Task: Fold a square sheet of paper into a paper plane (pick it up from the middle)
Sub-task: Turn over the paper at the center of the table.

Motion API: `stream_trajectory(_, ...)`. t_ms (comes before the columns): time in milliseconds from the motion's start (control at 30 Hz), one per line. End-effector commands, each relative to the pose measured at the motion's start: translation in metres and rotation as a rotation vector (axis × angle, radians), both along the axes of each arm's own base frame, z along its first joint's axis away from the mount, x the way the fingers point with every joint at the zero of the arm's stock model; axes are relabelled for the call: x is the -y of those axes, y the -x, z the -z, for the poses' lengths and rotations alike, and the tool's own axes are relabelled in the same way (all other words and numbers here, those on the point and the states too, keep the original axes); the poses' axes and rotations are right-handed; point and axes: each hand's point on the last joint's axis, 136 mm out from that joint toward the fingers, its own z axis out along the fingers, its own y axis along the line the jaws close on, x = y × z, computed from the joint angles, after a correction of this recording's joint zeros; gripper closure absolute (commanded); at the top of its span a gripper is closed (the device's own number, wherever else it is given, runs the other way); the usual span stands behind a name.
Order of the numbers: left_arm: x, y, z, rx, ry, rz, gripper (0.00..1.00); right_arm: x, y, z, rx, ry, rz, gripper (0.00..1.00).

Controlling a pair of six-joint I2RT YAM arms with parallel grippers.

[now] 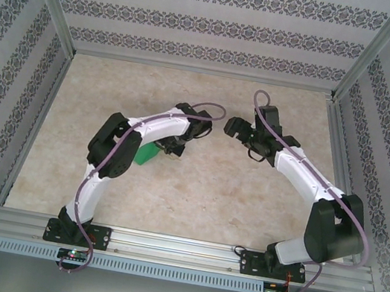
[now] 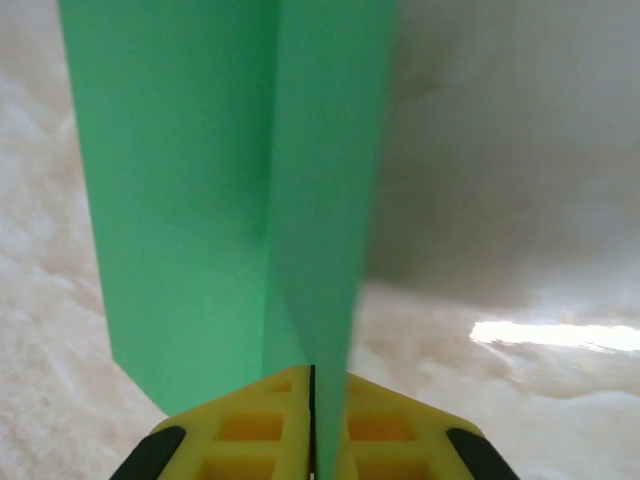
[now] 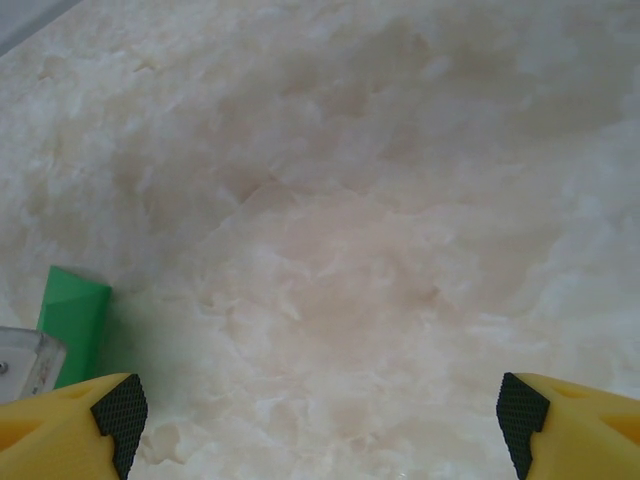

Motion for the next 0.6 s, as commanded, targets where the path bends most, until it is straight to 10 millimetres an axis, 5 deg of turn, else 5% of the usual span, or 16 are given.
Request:
stream_trajectory(0,0.021,-0.002,0.004,0.008,0.058,-0.016,0.87,0.013,0.006,0.0,-0.015,0.005,0.053,0.08)
stream_trajectory(267,0.041,0.003,0.015,-0.031,0.163,-0.018,0.74,0.012,0.007,0.007,-0.043,-0.007,0.056,0.08)
stream_trajectory(567,0.078,0.007,0.016,-0.099,0.504,-0.047,0.49,0.001,0.005,0.013,-0.074,-0.049,0.03,0.09)
